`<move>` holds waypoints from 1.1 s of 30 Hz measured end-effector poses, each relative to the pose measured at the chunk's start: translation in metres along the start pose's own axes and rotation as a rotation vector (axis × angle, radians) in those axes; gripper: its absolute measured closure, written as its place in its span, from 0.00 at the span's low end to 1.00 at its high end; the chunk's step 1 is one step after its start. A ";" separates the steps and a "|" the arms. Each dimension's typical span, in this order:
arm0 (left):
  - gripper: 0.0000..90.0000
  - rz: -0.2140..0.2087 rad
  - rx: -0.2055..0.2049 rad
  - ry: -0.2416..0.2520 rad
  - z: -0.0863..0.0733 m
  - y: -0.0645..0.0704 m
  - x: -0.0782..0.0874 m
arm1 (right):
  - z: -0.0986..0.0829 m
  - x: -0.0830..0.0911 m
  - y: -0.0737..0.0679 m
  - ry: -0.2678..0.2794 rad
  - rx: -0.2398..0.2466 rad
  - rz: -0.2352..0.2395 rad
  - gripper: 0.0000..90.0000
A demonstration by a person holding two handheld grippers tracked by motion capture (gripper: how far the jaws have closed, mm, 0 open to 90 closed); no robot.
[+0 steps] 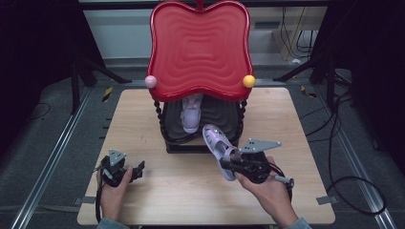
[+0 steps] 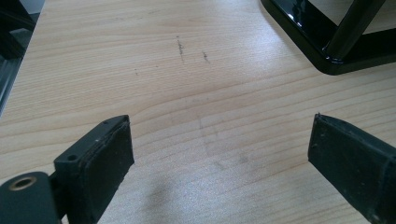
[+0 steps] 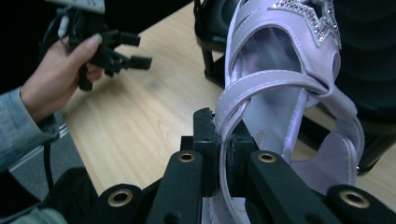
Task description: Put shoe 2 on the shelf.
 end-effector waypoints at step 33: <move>0.07 0.005 -0.013 -0.003 0.000 0.001 0.001 | 0.063 -0.050 0.015 0.290 -0.115 -0.163 0.96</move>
Point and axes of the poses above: each handheld gripper's, and its own axes: x roughly backward along the jaws, z roughly out of its top, y roughly to its right, the point moved 8 cm from there along -x, roughly forward along the jaws, and after that the axes turned 8 degrees about -x, right-handed, at the moved point
